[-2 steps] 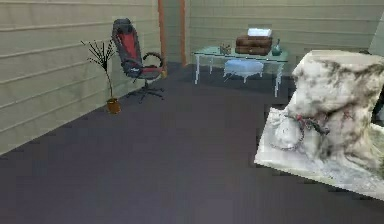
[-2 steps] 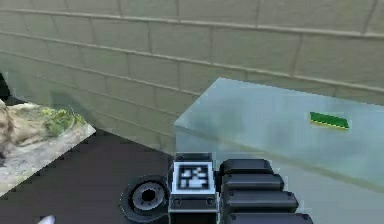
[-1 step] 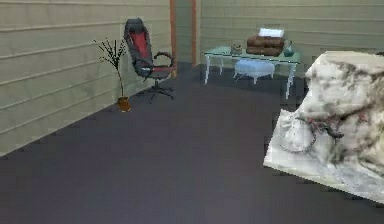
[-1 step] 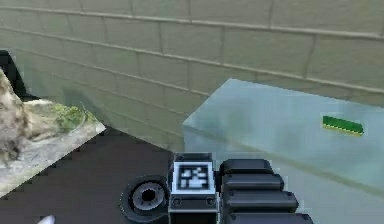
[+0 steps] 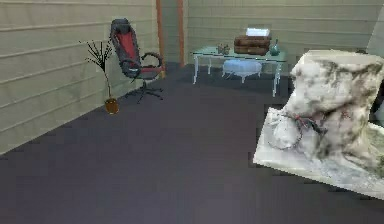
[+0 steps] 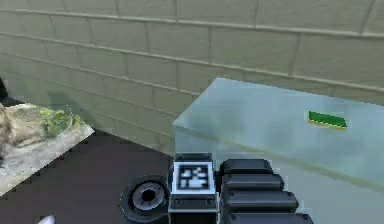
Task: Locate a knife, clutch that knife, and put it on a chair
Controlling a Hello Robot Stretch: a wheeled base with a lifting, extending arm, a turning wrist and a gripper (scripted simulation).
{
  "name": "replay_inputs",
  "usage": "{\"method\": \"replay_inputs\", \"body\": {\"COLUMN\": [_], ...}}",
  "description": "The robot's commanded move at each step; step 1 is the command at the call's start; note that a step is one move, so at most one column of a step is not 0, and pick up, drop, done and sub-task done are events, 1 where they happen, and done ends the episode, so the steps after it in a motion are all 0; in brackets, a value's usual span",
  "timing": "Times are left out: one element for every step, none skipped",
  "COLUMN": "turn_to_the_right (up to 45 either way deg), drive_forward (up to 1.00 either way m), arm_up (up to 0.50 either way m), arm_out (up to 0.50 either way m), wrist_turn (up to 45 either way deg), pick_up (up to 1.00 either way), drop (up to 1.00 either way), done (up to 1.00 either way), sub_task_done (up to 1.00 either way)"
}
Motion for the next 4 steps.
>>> {"method": "replay_inputs", "body": {"turn_to_the_right": [0.0,0.0,3.0,0.0], "drive_forward": [1.0,0.75,0.0,1.0], "arm_up": [0.0,0.0,0.0,0.0], "arm_out": [0.0,0.0,0.0,0.0], "wrist_turn": [0.0,0.0,0.0,0.0], "pick_up": [0.0,0.0,0.0,0.0], "drop": [0.0,0.0,0.0,0.0], "done": [0.0,0.0,0.0,0.0], "sub_task_done": [0.0,0.0,0.0,0.0]}}
